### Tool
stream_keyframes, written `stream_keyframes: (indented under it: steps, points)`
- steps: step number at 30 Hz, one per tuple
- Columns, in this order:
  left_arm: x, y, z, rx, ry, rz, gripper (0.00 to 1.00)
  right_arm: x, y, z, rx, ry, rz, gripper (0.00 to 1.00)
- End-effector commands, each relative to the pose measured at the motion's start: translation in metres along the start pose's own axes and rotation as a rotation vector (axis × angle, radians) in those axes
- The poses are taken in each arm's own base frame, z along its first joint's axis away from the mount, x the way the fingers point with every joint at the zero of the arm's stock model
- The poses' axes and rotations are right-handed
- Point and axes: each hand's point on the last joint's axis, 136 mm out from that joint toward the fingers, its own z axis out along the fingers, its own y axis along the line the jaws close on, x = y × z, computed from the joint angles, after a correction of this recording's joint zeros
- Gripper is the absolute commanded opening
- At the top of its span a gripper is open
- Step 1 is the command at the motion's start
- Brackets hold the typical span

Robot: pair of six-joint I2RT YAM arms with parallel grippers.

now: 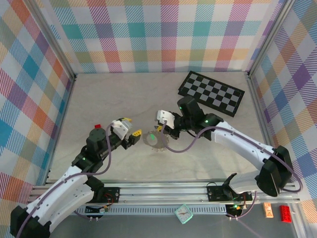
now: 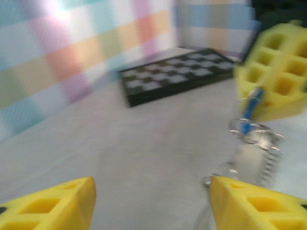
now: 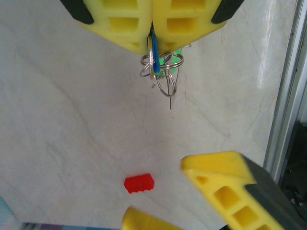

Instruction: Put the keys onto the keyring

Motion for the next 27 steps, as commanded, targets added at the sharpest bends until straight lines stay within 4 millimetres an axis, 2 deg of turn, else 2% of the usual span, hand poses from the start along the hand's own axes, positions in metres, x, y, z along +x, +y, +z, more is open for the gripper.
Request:
stream_keyframes:
  steps: [1,2,6,9,11,15,23,27]
  points:
    - [-0.01,0.075,-0.033,-0.447,-0.064,-0.139,0.69,-0.039,0.005,0.013,-0.069,-0.1,-0.069,0.0]
    - [-0.008,0.087,-0.043,-0.521,-0.063,-0.16,0.7,-0.048,0.005,0.02,-0.083,-0.124,-0.072,0.0]
    - [-0.003,0.113,-0.074,-0.701,-0.057,-0.223,0.73,-0.076,0.004,0.047,-0.12,-0.189,-0.081,0.0]
    - [0.002,0.125,-0.088,-0.785,-0.042,-0.266,0.75,-0.075,-0.002,0.061,-0.114,-0.204,-0.05,0.0]
    - [0.007,0.128,-0.09,-0.801,-0.024,-0.28,0.75,-0.056,-0.002,0.069,-0.119,-0.16,-0.028,0.0]
    - [0.019,0.13,-0.082,-0.804,0.015,-0.312,0.77,-0.003,0.002,0.076,-0.127,-0.033,0.041,0.0]
    - [0.033,0.133,-0.056,-0.779,0.082,-0.341,0.78,0.095,0.0,0.065,-0.047,0.281,0.052,0.0]
    - [0.04,0.136,-0.047,-0.777,0.108,-0.353,0.78,0.132,0.0,0.057,-0.024,0.419,0.015,0.0]
